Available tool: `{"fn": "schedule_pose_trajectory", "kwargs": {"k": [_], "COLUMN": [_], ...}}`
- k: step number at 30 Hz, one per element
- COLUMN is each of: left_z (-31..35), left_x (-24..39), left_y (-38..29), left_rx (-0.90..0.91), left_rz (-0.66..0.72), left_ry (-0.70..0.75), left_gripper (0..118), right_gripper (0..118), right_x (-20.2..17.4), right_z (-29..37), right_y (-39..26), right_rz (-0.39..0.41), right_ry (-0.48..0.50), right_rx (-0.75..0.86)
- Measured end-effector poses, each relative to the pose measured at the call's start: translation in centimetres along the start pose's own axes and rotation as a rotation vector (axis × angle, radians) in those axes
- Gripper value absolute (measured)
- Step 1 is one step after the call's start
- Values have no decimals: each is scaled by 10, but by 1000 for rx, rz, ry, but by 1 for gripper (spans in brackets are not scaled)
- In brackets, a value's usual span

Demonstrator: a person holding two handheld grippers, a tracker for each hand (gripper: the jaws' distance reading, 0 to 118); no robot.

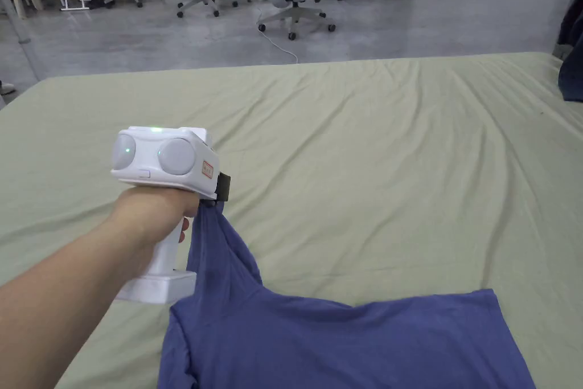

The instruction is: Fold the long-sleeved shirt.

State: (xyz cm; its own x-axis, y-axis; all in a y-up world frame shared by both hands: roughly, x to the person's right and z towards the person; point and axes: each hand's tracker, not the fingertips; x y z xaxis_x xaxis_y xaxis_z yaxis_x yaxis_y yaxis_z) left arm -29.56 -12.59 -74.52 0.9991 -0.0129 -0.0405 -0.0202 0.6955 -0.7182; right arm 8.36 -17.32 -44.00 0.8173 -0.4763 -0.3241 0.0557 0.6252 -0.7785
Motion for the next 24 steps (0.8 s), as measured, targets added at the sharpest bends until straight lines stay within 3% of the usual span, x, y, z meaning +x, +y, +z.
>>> {"fn": "schedule_pose_trajectory", "kwargs": {"k": [6,9,11,16,17,18,21,23,24], "left_z": [116,148,149,87,74,76,74,76,82], "left_x": [21,22,25,37,36,31,39,37,33], "left_y": [-101,-178,-227,-313,-324,-323,-306,-300,-294], "left_rx": [167,121,18,-247,-236,-105,-149,-128,-122], "left_rz": [-42,190,336,288,333,361,304,277,264], "left_ry": [59,77,28,74,76,57,89,65,58], "left_gripper": [10,10,11,12,12,12,15,30,69], "right_gripper": [2,2,2,2,2,2,2,2,2], "right_x": [-29,-39,-43,-54,-54,-54,-54,-51,-50], "right_z": [17,16,14,6,6,6,10,12,14], "right_y": [-6,-11,-13,-16,-16,-16,-18,-18,-19], "right_rz": [44,58,58,95,94,88,68,61,56], "right_ry": [59,78,77,26,23,15,2,-9,-14], "right_rx": [9,-5,-14,-62,-66,-72,-77,-82,-82]}}
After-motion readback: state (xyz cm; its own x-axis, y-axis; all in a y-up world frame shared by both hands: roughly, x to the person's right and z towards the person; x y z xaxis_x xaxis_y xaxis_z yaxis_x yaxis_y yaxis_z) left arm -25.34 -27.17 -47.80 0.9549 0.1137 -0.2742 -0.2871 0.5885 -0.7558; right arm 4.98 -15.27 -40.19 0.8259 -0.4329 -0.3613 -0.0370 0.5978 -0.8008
